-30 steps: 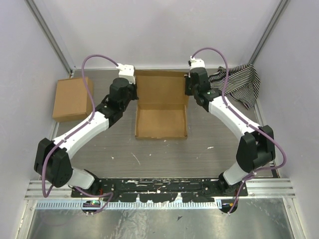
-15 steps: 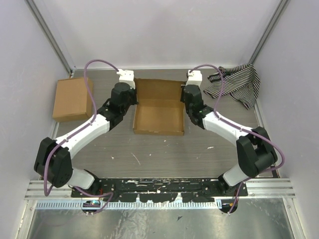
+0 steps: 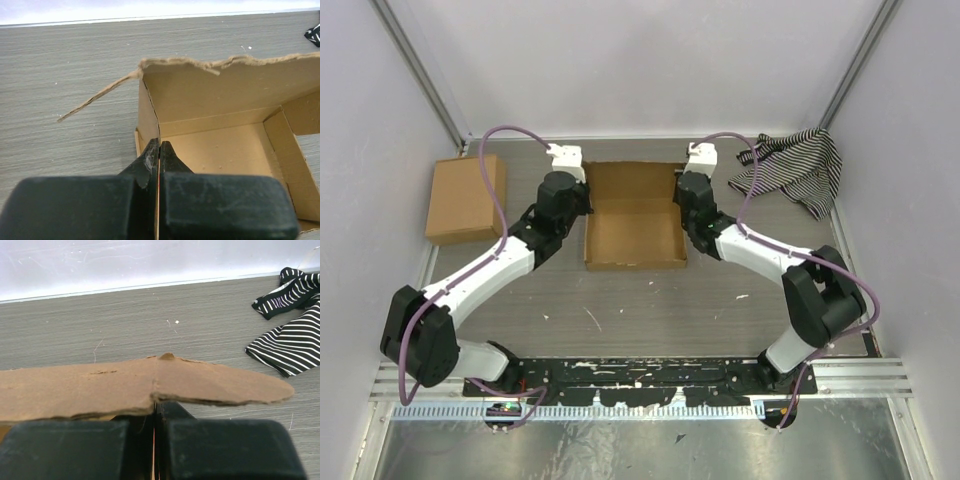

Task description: Fold the paper box

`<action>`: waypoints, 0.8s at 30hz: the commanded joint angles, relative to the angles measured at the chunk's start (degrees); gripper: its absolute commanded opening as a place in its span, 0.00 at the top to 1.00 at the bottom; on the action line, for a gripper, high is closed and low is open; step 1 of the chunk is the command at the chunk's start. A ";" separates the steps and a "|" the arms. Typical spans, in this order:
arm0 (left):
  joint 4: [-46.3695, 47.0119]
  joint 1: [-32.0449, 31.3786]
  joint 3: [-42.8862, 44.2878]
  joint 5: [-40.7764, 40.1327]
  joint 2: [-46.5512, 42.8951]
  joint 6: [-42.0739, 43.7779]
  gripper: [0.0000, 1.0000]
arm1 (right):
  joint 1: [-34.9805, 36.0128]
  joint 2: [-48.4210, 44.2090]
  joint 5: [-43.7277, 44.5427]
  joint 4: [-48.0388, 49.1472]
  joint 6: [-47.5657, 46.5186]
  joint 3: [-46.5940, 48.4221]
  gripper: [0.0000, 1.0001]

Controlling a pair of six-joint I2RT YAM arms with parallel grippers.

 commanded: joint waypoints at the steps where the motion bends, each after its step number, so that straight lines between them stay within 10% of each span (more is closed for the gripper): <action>1: 0.95 -0.78 -0.27 0.36 0.57 -0.06 0.98 | 1.36 1.22 0.89 5.65 1.36 5.22 0.98; 24: -1.35 -0.78 6.79 -0.57 7.19 2.73 0.98 | 1.26 8.72 6.07 -3.21 -1.58 16.00 0.97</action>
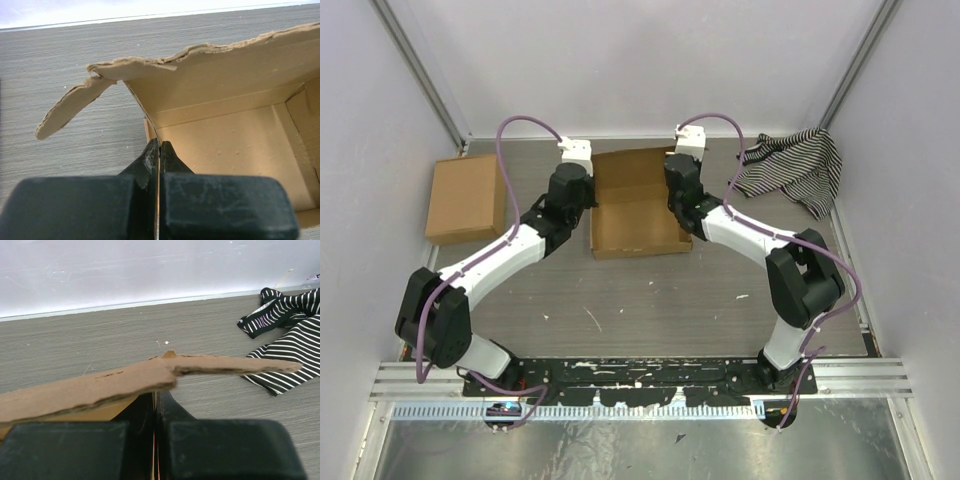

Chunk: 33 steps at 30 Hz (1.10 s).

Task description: Fold the paper box

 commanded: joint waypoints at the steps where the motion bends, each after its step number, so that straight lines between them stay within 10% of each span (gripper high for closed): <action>1: -0.87 -0.82 1.77 2.33 0.49 0.49 0.98 | 0.78 -0.33 0.67 -0.48 2.03 2.80 0.98; 13: -6.71 -0.80 -1.74 -0.41 -3.25 -2.75 0.89 | 0.67 -7.18 -2.65 -18.40 12.12 -6.58 0.95; 21: -15.86 -0.98 -8.18 -1.92 -13.33 -10.82 0.46 | 1.36 -11.37 -12.84 -31.25 15.29 -9.07 0.69; 33: -35.09 -1.35 -15.49 0.65 -37.74 -20.25 0.38 | 4.30 -34.49 -26.72 -50.77 15.79 -20.03 0.58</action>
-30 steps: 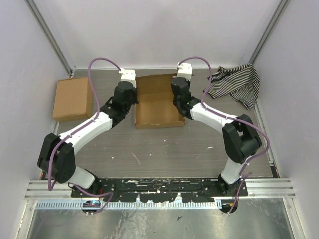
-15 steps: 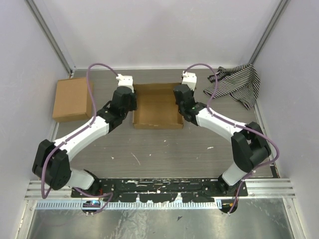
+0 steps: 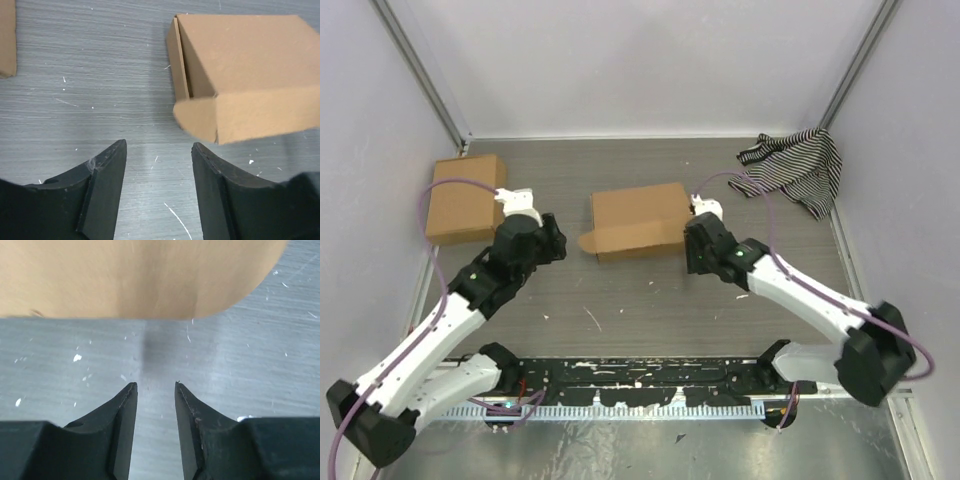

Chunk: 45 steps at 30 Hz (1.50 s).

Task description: Fold the paper box

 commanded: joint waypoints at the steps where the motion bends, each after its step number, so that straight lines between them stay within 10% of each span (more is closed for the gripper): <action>1: -6.30 -0.22 -1.12 0.74 -6.46 -4.29 0.37 | 0.16 -11.98 -4.81 -6.95 1.85 -0.58 0.58; 8: -3.03 -0.22 1.08 4.20 0.86 -4.89 0.34 | -2.80 -9.79 -2.04 -6.02 -1.03 8.12 0.42; 17: 3.72 0.02 9.03 3.71 24.01 -1.94 0.31 | -23.95 7.35 -26.09 11.79 -0.42 11.30 0.37; 34: 9.97 4.81 18.32 11.01 43.24 -0.47 0.31 | -24.56 22.39 -37.38 24.19 1.08 10.45 0.19; 45: 10.58 4.96 23.57 14.63 47.55 -0.10 0.32 | -24.03 23.90 -39.35 27.65 3.50 9.75 0.26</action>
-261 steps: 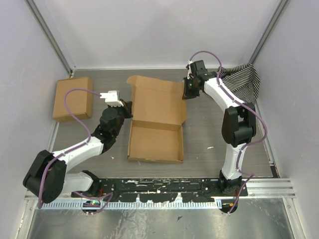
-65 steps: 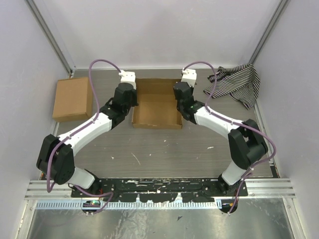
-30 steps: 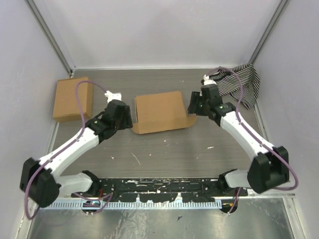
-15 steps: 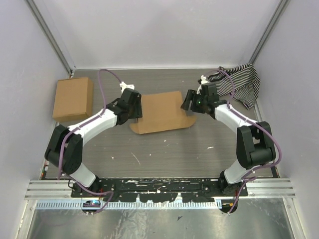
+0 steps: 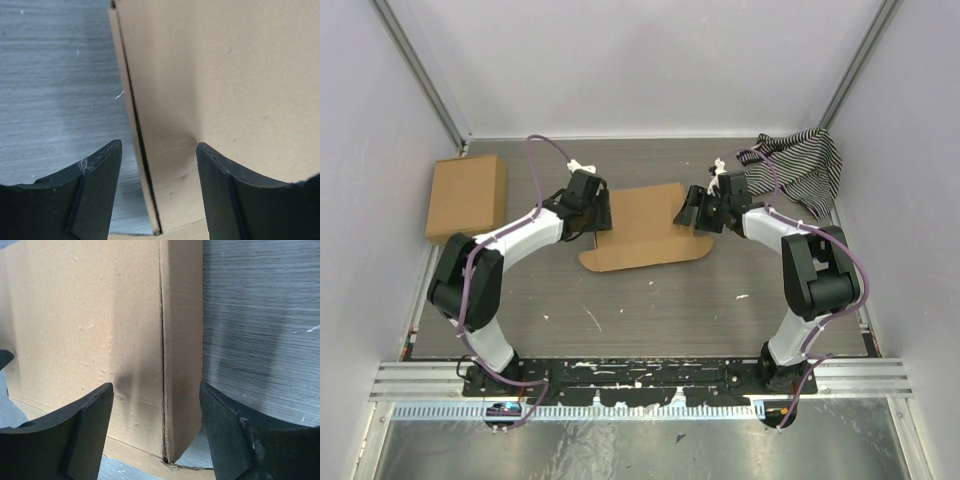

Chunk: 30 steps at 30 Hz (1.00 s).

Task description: Fold the paper box

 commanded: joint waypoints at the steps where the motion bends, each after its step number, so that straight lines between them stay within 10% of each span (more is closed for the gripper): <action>1: 1.09 0.27 5.67 2.18 2.61 0.70 0.32 | 0.52 -0.39 -1.48 4.07 1.93 2.23 0.26; 15: -4.77 2.70 21.68 6.57 11.53 1.18 0.34 | 1.06 1.74 2.15 1.98 5.81 8.01 0.26; 30: -5.93 2.90 4.01 1.39 0.37 -4.34 0.34 | 1.99 1.99 5.22 -3.53 0.76 8.49 0.26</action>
